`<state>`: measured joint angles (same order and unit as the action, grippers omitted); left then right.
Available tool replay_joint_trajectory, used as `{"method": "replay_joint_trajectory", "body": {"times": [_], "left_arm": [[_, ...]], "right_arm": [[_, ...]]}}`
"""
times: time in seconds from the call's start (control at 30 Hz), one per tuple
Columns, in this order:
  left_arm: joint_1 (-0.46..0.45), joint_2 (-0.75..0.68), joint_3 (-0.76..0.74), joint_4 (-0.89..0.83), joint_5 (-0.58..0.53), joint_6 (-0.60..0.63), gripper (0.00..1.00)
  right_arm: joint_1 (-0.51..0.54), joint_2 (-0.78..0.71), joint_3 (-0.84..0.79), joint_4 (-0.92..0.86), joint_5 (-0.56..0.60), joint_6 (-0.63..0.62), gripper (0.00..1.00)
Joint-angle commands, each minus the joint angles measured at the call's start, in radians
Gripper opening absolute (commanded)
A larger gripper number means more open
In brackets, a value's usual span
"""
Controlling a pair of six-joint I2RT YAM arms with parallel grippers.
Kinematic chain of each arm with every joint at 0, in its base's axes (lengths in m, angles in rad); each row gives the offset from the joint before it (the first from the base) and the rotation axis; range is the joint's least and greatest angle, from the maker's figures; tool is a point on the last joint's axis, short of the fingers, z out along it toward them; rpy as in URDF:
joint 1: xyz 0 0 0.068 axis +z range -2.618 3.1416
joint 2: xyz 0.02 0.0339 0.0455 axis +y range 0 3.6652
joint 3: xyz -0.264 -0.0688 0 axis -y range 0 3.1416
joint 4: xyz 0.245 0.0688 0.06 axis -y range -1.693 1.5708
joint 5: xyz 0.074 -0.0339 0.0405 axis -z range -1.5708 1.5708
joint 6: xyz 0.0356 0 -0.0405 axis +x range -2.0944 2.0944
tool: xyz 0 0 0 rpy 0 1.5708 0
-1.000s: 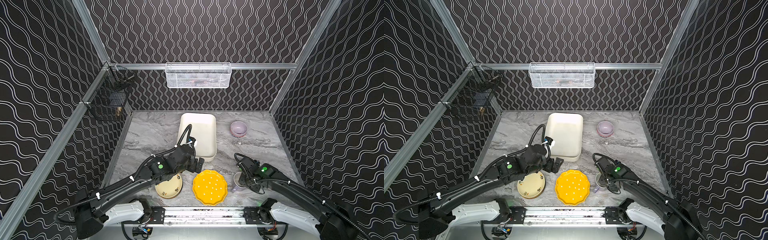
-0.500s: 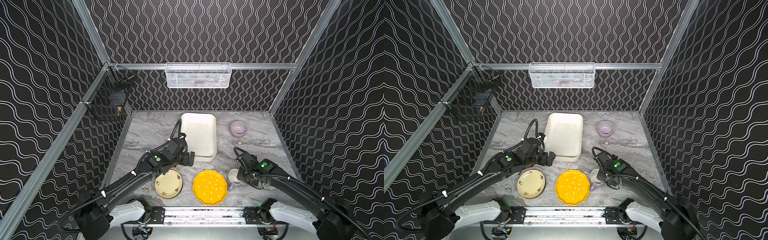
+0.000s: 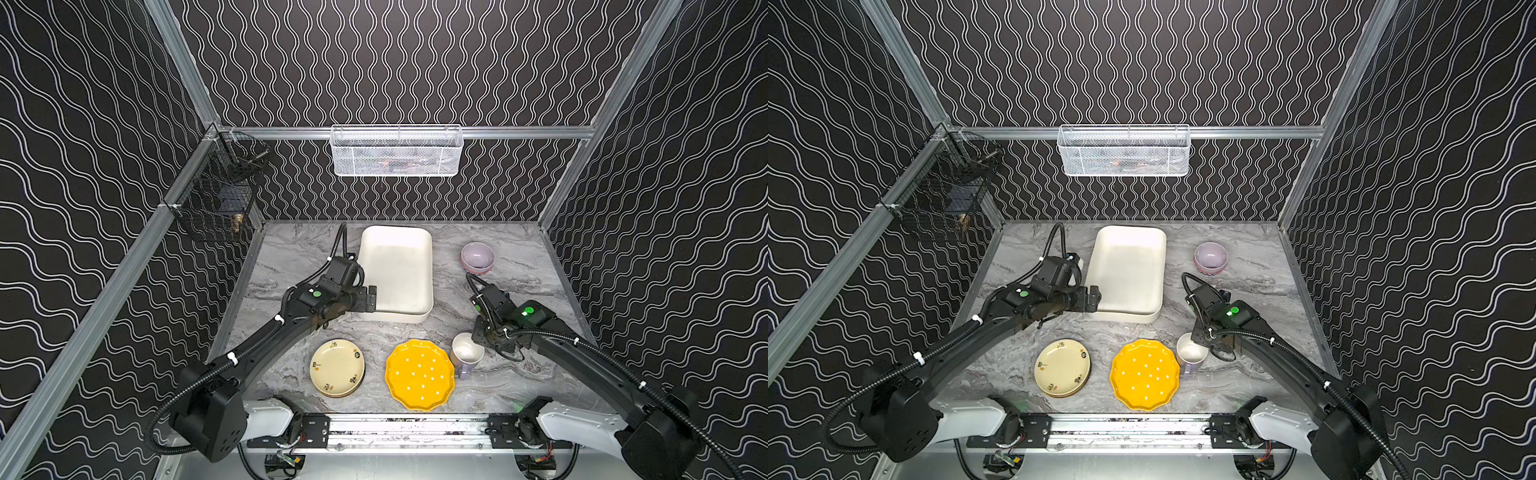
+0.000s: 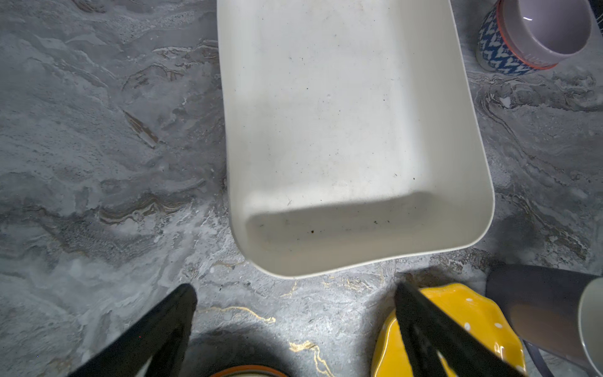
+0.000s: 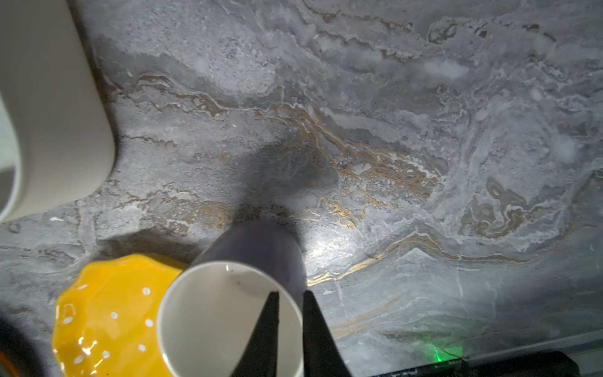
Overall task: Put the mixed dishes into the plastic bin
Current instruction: 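Grasp and lift the lavender mug rim with the right gripper while the left returns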
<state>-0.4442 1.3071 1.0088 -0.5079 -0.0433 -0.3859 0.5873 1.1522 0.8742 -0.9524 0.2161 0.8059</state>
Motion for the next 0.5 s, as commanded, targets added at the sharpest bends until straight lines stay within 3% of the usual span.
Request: {"method": "replay_joint_trajectory", "body": {"times": [0.0, 0.13, 0.47], "left_arm": [[0.005, 0.007, 0.012, 0.008, 0.009, 0.036, 0.99], [0.024, 0.036, 0.033, -0.004, -0.001, 0.053, 0.99], [0.125, 0.103, 0.095, 0.001, 0.074, 0.072, 0.99]], "right_arm": [[-0.002, -0.041, -0.018, -0.010, 0.000, -0.007, 0.35], [-0.004, -0.100, -0.059, 0.018, -0.030, -0.008, 0.51], [-0.006, -0.030, -0.143, 0.119, -0.146, -0.023, 0.47]]}}
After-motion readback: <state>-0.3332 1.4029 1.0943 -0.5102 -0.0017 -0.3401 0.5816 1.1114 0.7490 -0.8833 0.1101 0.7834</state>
